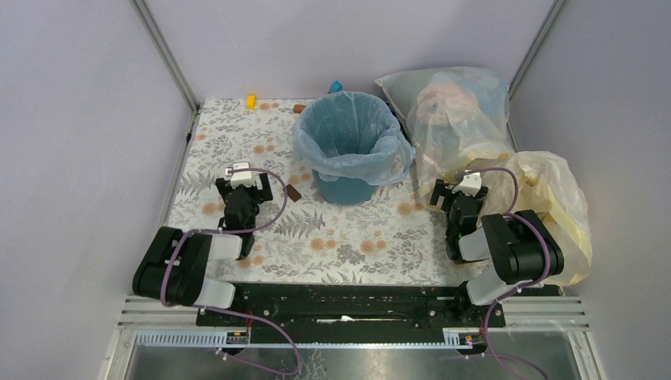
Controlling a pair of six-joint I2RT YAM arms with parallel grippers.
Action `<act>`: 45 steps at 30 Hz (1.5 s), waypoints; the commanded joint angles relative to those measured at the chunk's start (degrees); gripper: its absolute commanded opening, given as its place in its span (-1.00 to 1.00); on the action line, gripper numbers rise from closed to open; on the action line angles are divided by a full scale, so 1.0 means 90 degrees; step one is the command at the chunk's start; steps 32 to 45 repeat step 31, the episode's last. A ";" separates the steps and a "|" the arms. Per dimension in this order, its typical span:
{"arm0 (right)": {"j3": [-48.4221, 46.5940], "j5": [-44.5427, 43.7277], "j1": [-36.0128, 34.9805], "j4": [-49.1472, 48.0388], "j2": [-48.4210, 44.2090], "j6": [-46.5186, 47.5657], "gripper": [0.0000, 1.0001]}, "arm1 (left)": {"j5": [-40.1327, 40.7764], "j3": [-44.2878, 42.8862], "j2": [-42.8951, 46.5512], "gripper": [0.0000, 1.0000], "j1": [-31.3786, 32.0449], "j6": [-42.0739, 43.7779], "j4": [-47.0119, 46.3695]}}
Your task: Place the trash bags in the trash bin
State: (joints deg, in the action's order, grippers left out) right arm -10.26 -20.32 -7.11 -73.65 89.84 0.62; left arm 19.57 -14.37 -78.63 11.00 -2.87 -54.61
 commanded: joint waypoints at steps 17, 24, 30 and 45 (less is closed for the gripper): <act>-0.0110 -0.0171 0.0030 -0.0371 -0.0052 0.0087 0.99 | -0.0642 0.0243 -0.0937 0.97 -0.0436 0.0095 -0.1958; -0.0110 -0.0174 0.0029 -0.0374 -0.0056 0.0097 0.99 | -0.0666 0.0205 -0.0951 0.97 -0.0442 0.0090 -0.1900; -0.0113 -0.0173 0.0029 -0.0372 -0.0051 0.0102 0.99 | -0.0798 0.0142 -0.0944 0.97 -0.0520 0.0061 -0.1764; -0.0114 -0.0174 0.0031 -0.0369 -0.0051 0.0094 0.99 | -0.0798 0.0142 -0.0941 0.97 -0.0520 0.0051 -0.1769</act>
